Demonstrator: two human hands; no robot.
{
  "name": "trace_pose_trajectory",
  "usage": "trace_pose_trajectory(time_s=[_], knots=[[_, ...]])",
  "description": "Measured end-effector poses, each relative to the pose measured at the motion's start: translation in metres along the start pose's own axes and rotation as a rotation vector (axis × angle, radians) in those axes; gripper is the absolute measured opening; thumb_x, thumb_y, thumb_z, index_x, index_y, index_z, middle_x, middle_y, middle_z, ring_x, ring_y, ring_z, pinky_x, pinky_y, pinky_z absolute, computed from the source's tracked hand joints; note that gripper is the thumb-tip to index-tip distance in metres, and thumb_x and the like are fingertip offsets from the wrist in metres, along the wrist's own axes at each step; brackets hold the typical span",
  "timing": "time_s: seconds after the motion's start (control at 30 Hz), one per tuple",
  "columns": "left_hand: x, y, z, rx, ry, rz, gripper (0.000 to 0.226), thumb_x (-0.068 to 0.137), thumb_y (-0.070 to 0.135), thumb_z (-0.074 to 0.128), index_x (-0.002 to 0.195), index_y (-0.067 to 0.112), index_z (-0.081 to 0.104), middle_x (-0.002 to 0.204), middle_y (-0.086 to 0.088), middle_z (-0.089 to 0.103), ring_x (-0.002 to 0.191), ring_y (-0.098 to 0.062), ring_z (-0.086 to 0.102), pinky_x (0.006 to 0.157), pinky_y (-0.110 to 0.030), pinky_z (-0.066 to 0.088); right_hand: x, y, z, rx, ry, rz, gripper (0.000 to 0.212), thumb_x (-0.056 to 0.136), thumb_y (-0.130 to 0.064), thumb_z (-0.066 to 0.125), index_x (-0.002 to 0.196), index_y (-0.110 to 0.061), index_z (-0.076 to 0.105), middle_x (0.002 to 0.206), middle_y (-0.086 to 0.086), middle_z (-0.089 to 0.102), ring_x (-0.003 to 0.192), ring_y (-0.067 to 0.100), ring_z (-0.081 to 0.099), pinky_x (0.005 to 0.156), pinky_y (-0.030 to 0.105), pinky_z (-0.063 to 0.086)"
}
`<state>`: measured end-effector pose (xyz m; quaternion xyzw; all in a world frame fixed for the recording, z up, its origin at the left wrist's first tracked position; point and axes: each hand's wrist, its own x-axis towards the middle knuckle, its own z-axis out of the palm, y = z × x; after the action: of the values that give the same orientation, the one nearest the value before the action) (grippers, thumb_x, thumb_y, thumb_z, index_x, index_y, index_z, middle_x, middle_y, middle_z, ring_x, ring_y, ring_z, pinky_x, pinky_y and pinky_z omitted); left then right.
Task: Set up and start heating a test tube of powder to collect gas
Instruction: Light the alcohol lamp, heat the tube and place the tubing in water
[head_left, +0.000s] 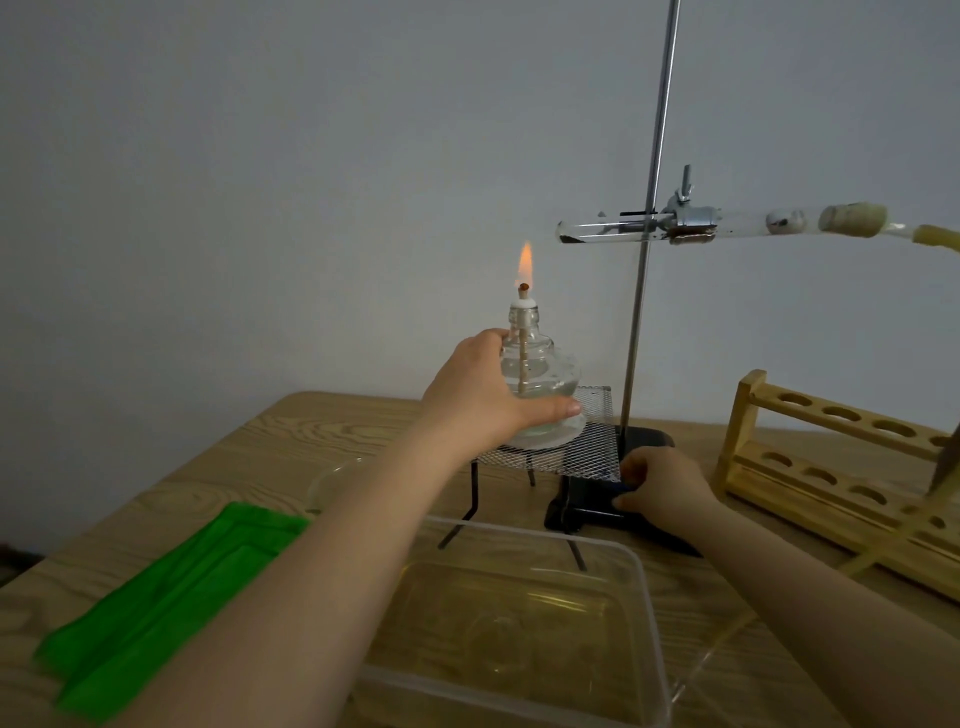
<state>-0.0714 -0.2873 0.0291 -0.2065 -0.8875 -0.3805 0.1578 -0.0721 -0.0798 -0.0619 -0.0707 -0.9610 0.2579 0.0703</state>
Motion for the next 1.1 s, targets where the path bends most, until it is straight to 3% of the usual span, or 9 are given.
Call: trace_pose_trajectory(time_s=[0.2, 0.4, 0.57, 0.73, 0.87, 0.93, 0.97, 1.03, 1.1], knots=[[0.0, -0.001, 0.0, 0.004, -0.003, -0.005, 0.09, 0.057, 0.059, 0.079, 0.131, 0.024, 0.042, 0.116, 0.013, 0.047, 0.1, -0.005, 0.048, 0.082, -0.023, 0.04, 0.0, 0.004, 0.0, 0.068, -0.015, 0.04, 0.034, 0.077, -0.016, 0.075, 0.109, -0.015, 0.062, 0.095, -0.005, 0.057, 0.088, 0.01, 0.054, 0.072, 0.02, 0.044], [0.0, -0.001, 0.0, -0.008, -0.024, -0.007, 0.09, 0.057, 0.06, 0.079, 0.132, 0.025, 0.041, 0.122, 0.01, 0.049, 0.102, -0.006, 0.049, 0.084, -0.025, 0.042, -0.003, 0.002, -0.001, 0.097, -0.017, 0.057, 0.036, 0.079, -0.013, 0.073, 0.113, -0.013, 0.06, 0.101, -0.001, 0.061, 0.089, 0.01, 0.054, 0.073, 0.02, 0.044], [-0.001, 0.001, -0.002, -0.046, -0.039, -0.004, 0.089, 0.057, 0.057, 0.08, 0.131, 0.025, 0.042, 0.118, 0.012, 0.047, 0.104, -0.006, 0.051, 0.085, -0.024, 0.042, -0.004, -0.001, -0.01, 0.164, 0.03, 0.055, 0.025, 0.084, -0.022, 0.069, 0.107, -0.012, 0.064, 0.093, -0.002, 0.061, 0.084, 0.012, 0.057, 0.063, 0.018, 0.043], [0.0, 0.001, -0.002, -0.056, -0.038, -0.037, 0.116, 0.038, 0.085, 0.067, 0.136, 0.028, 0.04, 0.134, 0.005, 0.047, 0.116, -0.012, 0.052, 0.1, -0.041, 0.046, -0.007, -0.019, -0.03, 0.471, 0.1, 0.151, 0.028, 0.091, -0.031, 0.059, 0.103, -0.007, 0.065, 0.082, 0.004, 0.063, 0.074, 0.015, 0.058, 0.063, 0.024, 0.049], [-0.006, 0.004, -0.01, -0.12, 0.005, -0.08, 0.118, 0.054, 0.093, 0.041, 0.145, 0.017, 0.029, 0.151, -0.005, 0.031, 0.133, -0.021, 0.039, 0.108, -0.047, 0.034, -0.014, -0.04, -0.049, 0.792, 0.045, 0.26, 0.035, 0.093, -0.033, 0.055, 0.108, -0.001, 0.06, 0.084, 0.011, 0.066, 0.077, 0.022, 0.063, 0.068, 0.03, 0.055], [-0.005, -0.001, -0.014, -0.169, 0.062, -0.096, 0.105, 0.066, 0.092, 0.022, 0.124, 0.009, 0.051, 0.132, -0.015, 0.052, 0.119, -0.028, 0.051, 0.1, -0.044, 0.041, -0.02, -0.051, -0.055, 0.924, 0.001, 0.304, 0.041, 0.093, -0.037, 0.054, 0.11, 0.0, 0.058, 0.091, 0.016, 0.067, 0.083, 0.027, 0.065, 0.069, 0.035, 0.056], [-0.005, -0.004, -0.015, -0.174, 0.081, -0.12, 0.09, 0.074, 0.086, 0.017, 0.101, 0.011, 0.059, 0.109, -0.012, 0.061, 0.103, -0.025, 0.058, 0.089, -0.036, 0.046, -0.023, -0.055, -0.058, 0.99, -0.023, 0.32, 0.044, 0.093, -0.039, 0.054, 0.112, 0.001, 0.055, 0.093, 0.017, 0.066, 0.083, 0.029, 0.065, 0.067, 0.036, 0.056], [-0.005, -0.005, -0.017, -0.17, 0.123, -0.201, 0.051, 0.09, 0.066, 0.014, 0.069, 0.027, 0.041, 0.072, 0.008, 0.046, 0.071, -0.008, 0.047, 0.063, -0.018, 0.033, -0.03, -0.063, -0.063, 1.123, -0.076, 0.348, 0.047, 0.092, -0.042, 0.054, 0.116, -0.002, 0.049, 0.093, 0.018, 0.063, 0.08, 0.03, 0.064, 0.06, 0.037, 0.054], [-0.006, -0.004, -0.02, -0.217, 0.124, -0.296, 0.046, 0.096, 0.055, 0.014, 0.069, 0.028, 0.039, 0.071, 0.009, 0.038, 0.075, -0.013, 0.041, 0.06, -0.025, 0.029, -0.036, -0.07, -0.067, 1.227, -0.139, 0.367, 0.053, 0.089, -0.045, 0.057, 0.124, -0.008, 0.043, 0.094, 0.019, 0.06, 0.08, 0.032, 0.064, 0.054, 0.04, 0.054]])
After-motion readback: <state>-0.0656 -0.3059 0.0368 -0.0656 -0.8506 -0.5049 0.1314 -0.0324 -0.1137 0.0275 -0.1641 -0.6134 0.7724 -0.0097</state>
